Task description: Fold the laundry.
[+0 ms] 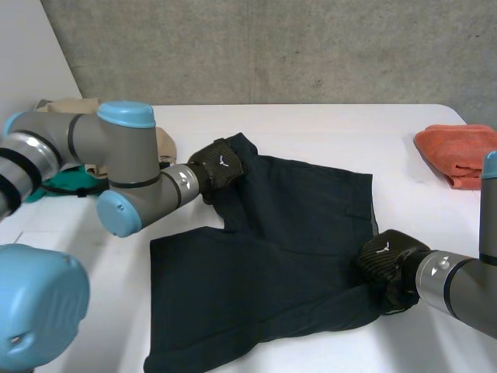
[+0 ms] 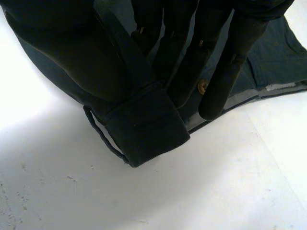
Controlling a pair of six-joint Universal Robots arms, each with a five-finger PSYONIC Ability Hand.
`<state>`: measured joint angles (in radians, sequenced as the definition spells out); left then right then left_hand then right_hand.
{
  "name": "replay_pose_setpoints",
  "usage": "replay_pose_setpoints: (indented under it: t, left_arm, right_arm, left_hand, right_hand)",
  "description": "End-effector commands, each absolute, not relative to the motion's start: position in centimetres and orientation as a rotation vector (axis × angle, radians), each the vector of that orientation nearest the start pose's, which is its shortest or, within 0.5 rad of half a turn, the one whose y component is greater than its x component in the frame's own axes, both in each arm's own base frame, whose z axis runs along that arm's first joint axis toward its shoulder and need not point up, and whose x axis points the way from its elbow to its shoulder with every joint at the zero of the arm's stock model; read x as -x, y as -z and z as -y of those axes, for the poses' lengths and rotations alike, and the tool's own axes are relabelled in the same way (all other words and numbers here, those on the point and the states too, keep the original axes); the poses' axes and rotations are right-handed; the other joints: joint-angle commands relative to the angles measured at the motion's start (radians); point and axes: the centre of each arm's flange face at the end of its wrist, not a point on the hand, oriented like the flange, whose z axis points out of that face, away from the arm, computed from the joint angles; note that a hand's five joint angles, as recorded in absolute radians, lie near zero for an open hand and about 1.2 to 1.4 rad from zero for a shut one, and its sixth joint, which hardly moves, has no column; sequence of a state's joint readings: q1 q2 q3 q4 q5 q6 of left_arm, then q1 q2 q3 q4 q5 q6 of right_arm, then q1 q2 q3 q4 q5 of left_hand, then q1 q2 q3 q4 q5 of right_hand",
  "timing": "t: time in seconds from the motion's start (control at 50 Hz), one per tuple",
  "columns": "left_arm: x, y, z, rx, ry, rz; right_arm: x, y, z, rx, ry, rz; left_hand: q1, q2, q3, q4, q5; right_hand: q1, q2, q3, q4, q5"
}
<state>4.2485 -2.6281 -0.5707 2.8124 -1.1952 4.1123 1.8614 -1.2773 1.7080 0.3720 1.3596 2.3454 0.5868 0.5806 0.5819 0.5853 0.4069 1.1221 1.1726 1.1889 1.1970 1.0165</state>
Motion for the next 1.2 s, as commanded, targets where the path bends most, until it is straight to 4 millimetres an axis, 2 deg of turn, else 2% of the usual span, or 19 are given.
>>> replay_pose_setpoints:
  t: [0.02, 0.04, 0.06, 0.08, 0.1, 0.18, 0.3, 0.4, 0.58, 0.62, 0.64, 0.66, 0.68, 0.76, 0.84, 0.86, 0.96, 1.08, 1.2]
  left_arm:
    - [36.3, -12.7, 36.4, 1.907, -1.781, 1.688]
    - [36.3, -12.6, 36.5, 1.912, -1.787, 1.685]
    - [36.4, -12.2, 36.6, 1.913, -1.788, 1.689]
    - [36.4, -12.2, 36.7, 1.914, -1.792, 1.69]
    - [36.5, -12.1, 36.7, 1.919, -1.794, 1.692]
    - [36.2, -12.5, 36.9, 1.928, -1.822, 1.77]
    - [34.0, -13.3, 36.7, 1.928, -1.796, 2.13]
    - [32.2, -13.6, 35.3, 1.935, -1.694, 2.387]
    - [32.4, -14.5, 32.8, 1.84, -1.616, 2.477]
    - [32.5, -15.0, 32.7, 1.799, -1.631, 2.481]
    - [32.5, -15.5, 32.7, 1.754, -1.649, 2.492]
    - [32.4, -15.8, 32.7, 1.735, -1.659, 2.495]
    - [32.4, -16.2, 32.7, 1.714, -1.674, 2.498]
    - [31.3, -18.6, 32.7, 1.593, -1.727, 2.542]
    - [29.9, -21.3, 31.6, 1.471, -1.748, 2.558]
    - [29.3, -22.3, 30.8, 1.424, -1.741, 2.553]
    - [27.8, -23.8, 27.2, 1.314, -1.643, 2.52]
    - [26.4, -23.3, 22.2, 1.232, -1.437, 2.491]
    - [25.8, -21.1, 19.4, 1.185, -1.24, 2.507]
  right_arm:
    - [-21.8, -17.0, 21.2, 1.593, 1.21, -2.42]
    - [-21.8, -17.0, 21.2, 1.593, 1.215, -2.419]
    - [-21.8, -17.0, 21.2, 1.59, 1.215, -2.423]
    - [-21.7, -17.0, 21.2, 1.588, 1.22, -2.423]
    - [-21.7, -17.1, 21.3, 1.585, 1.225, -2.425]
    - [-21.5, -17.2, 21.5, 1.574, 1.24, -2.432]
    - [-21.5, -17.4, 21.7, 1.57, 1.263, -2.42]
    - [-21.9, -17.4, 21.3, 1.582, 1.258, -2.405]
    - [-22.6, -17.6, 20.8, 1.593, 1.27, -2.378]
    - [-22.8, -17.7, 20.8, 1.587, 1.277, -2.372]
    - [-22.9, -17.9, 20.8, 1.58, 1.288, -2.365]
    - [-23.0, -17.9, 20.9, 1.573, 1.293, -2.362]
    - [-23.1, -18.0, 20.9, 1.566, 1.305, -2.358]
    - [-23.7, -18.4, 21.4, 1.524, 1.367, -2.333]
    - [-24.4, -18.8, 22.0, 1.477, 1.443, -2.304]
    - [-24.6, -18.9, 22.3, 1.456, 1.471, -2.294]
    - [-25.0, -19.5, 23.5, 1.345, 1.518, -2.295]
    - [-25.5, -19.7, 24.5, 1.185, 1.517, -2.312]
    - [-25.3, -19.5, 25.2, 1.134, 1.514, -2.358]
  left_hand:
    - [0.187, 0.193, 0.192, 0.188, 0.192]
    - [0.301, 0.307, 0.306, 0.302, 0.306]
    - [0.604, 0.61, 0.609, 0.606, 0.61]
    - [0.761, 0.767, 0.766, 0.763, 0.767]
    - [0.809, 0.815, 0.814, 0.81, 0.814]
    - [0.809, 0.816, 0.814, 0.811, 0.815]
    - [0.809, 0.816, 0.814, 0.811, 0.815]
    - [0.809, 0.816, 0.814, 0.811, 0.815]
    - [0.809, 0.816, 0.814, 0.811, 0.815]
    - [0.323, 0.329, 0.327, 0.324, 0.328]
    - [-0.212, -0.206, -0.207, -0.211, -0.207]
    - [-0.375, -0.368, -0.37, -0.373, -0.369]
    - [-0.412, -0.406, -0.407, -0.411, -0.407]
    - [-0.412, -0.406, -0.407, -0.411, -0.407]
    - [-0.412, -0.406, -0.407, -0.411, -0.407]
    - [-0.412, -0.406, -0.407, -0.41, -0.406]
    - [-0.312, -0.306, -0.307, -0.31, -0.306]
    - [-0.309, -0.303, -0.304, -0.307, -0.303]
    - [-0.309, -0.303, -0.304, -0.307, -0.303]
  right_hand:
    - [0.274, 0.224, 0.207, 0.199, 0.205]
    - [0.274, 0.224, 0.207, 0.199, 0.205]
    - [0.274, 0.224, 0.207, 0.199, 0.205]
    - [0.274, 0.224, 0.207, 0.199, 0.205]
    - [0.274, 0.224, 0.207, 0.199, 0.205]
    - [0.274, 0.224, 0.207, 0.199, 0.205]
    - [0.274, 0.224, 0.207, 0.199, 0.205]
    - [0.274, 0.224, 0.207, 0.199, 0.205]
    - [0.274, 0.224, 0.207, 0.199, 0.205]
    - [0.274, 0.224, 0.207, 0.199, 0.205]
    - [0.274, 0.224, 0.207, 0.199, 0.205]
    - [0.274, 0.224, 0.207, 0.199, 0.205]
    - [0.274, 0.224, 0.207, 0.199, 0.205]
    - [0.274, 0.224, 0.207, 0.199, 0.205]
    - [0.274, 0.224, 0.207, 0.199, 0.205]
    - [0.274, 0.224, 0.207, 0.199, 0.205]
    - [0.274, 0.224, 0.207, 0.199, 0.205]
    - [0.274, 0.224, 0.207, 0.199, 0.205]
    - [0.274, 0.224, 0.207, 0.199, 0.205]
